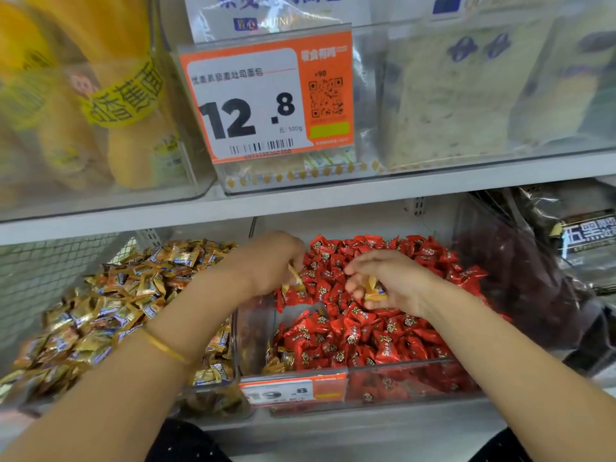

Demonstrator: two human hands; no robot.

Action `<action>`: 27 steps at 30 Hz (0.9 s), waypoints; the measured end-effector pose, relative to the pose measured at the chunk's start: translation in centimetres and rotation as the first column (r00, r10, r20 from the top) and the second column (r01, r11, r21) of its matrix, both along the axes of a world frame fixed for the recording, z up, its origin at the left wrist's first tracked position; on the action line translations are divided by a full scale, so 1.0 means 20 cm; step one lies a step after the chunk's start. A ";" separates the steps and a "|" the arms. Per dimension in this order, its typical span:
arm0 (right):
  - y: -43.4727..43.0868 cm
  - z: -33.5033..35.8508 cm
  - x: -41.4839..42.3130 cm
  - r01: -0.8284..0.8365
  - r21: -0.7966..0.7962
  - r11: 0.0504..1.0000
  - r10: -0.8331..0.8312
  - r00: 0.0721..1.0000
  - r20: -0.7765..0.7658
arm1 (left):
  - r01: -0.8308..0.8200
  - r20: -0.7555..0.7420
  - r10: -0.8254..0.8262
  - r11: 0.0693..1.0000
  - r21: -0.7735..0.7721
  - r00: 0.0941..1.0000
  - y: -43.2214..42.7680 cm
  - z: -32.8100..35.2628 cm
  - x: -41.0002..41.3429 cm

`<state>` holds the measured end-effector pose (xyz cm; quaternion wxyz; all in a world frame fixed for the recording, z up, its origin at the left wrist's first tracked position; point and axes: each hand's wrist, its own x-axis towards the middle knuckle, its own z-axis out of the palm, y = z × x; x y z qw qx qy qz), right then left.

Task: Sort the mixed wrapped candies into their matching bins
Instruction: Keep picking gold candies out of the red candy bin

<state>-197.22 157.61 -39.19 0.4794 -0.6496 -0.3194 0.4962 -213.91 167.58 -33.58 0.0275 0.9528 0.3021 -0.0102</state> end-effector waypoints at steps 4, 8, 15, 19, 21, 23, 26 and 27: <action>0.10 0.01 -0.12 -0.210 0.001 0.978 0.182 0.853 0.489 | -0.037 0.495 0.016 0.999 0.032 0.869 -0.03 -0.01 -0.14; 0.22 -0.06 -0.23 -0.422 -0.264 0.867 0.439 0.396 0.807 | -0.044 0.750 0.182 0.979 -0.200 0.636 -0.04 -0.10 -0.21; 0.25 -0.16 -0.26 -0.324 -0.508 0.798 0.556 0.071 0.828 | 0.199 0.766 0.635 0.742 -0.641 0.101 -0.01 -0.13 -0.26; 0.25 -0.15 -0.21 -0.355 -0.342 0.870 0.465 0.361 0.809 | 0.453 0.487 0.873 0.438 -0.777 -0.009 0.02 -0.12 -0.30; 0.24 -0.12 -0.19 -0.320 -0.205 0.925 0.365 0.595 0.716 | 0.506 0.387 0.922 0.327 -0.798 0.014 0.03 -0.12 -0.32; 0.24 -0.10 -0.19 -0.260 -0.132 0.957 0.285 0.737 0.613 | 0.545 0.317 0.947 0.235 -0.805 0.059 0.05 -0.12 -0.34; 0.26 -0.08 -0.20 -0.214 -0.047 0.976 0.199 0.775 0.600 | 0.552 0.245 0.967 0.165 -0.818 0.074 0.06 -0.14 -0.35; 0.28 -0.07 -0.21 -0.221 -0.033 0.975 0.193 0.758 0.623 | 0.540 0.238 0.968 0.161 -0.826 0.074 0.06 -0.15 -0.35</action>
